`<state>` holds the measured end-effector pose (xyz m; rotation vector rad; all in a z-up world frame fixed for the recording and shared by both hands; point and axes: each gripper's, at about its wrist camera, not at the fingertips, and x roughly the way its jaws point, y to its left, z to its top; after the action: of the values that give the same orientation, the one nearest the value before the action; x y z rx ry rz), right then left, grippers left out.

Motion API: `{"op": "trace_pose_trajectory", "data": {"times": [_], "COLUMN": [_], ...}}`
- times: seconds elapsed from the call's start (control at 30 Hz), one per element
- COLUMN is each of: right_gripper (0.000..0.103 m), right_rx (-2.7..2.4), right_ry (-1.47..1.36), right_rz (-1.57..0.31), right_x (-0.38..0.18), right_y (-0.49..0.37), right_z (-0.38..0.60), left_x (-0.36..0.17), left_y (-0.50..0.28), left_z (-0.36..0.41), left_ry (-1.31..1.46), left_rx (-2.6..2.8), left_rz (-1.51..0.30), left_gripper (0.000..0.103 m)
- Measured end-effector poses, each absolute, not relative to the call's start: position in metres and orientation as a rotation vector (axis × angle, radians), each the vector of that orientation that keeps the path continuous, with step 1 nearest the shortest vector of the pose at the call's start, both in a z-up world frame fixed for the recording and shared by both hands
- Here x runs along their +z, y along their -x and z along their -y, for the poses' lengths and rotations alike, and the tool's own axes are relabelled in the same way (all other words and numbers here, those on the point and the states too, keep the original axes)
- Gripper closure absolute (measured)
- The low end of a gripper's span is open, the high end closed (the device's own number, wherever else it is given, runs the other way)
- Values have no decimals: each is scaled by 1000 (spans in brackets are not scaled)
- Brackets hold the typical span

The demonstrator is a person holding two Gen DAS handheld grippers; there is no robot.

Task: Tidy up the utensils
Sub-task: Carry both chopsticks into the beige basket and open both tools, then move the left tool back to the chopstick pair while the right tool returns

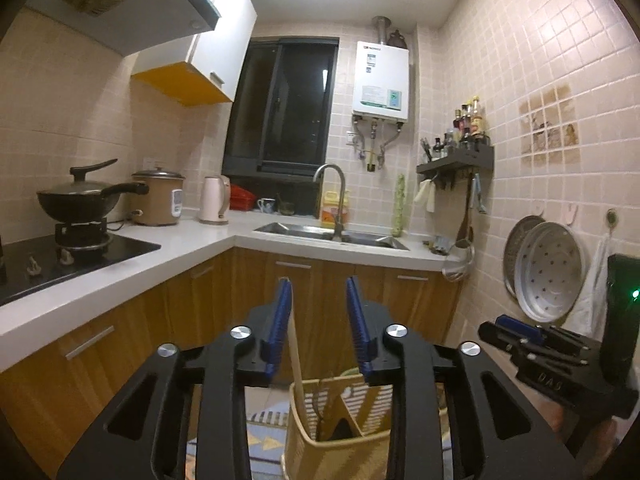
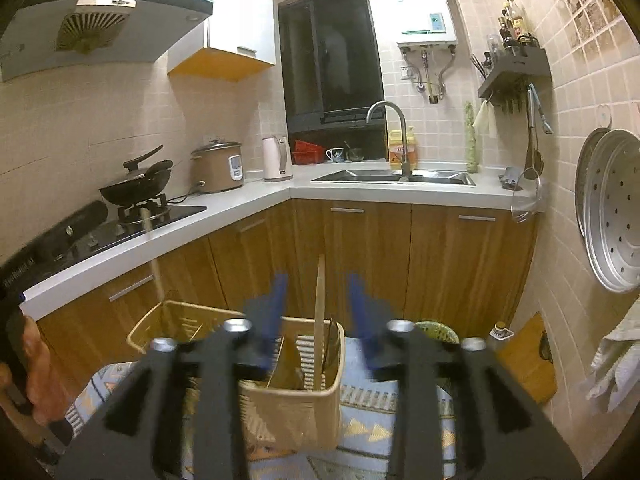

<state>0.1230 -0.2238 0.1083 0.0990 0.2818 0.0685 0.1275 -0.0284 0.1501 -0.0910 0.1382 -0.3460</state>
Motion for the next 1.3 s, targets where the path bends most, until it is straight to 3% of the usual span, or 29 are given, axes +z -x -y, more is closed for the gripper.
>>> {"op": "trace_pose_trajectory", "data": {"times": [0.27, 0.53, 0.7, 0.97, 1.3], "right_gripper": [58, 58, 58, 58, 66], "right_rx": [87, 35, 55, 71, 166], "right_ry": [-109, -100, -134, -178, -150], "right_rz": [-344, -604, -916, -1178, -1275], "right_x": [141, 150, 102, 26, -9], "right_y": [-78, -56, -58, -50, -48], "right_z": [225, 223, 227, 232, 198], "left_x": [177, 183, 131, 20, -37], "left_y": [-93, -80, -79, -93, -96], "left_z": [12, 8, 22, 33, 56], "left_ry": [99, 106, 8, -86, -194], "left_rx": [-425, -543, -575, -640, -606], "left_rz": [-251, -472, -720, -1143, -1248], "left_gripper": [75, 75, 75, 75, 80]}}
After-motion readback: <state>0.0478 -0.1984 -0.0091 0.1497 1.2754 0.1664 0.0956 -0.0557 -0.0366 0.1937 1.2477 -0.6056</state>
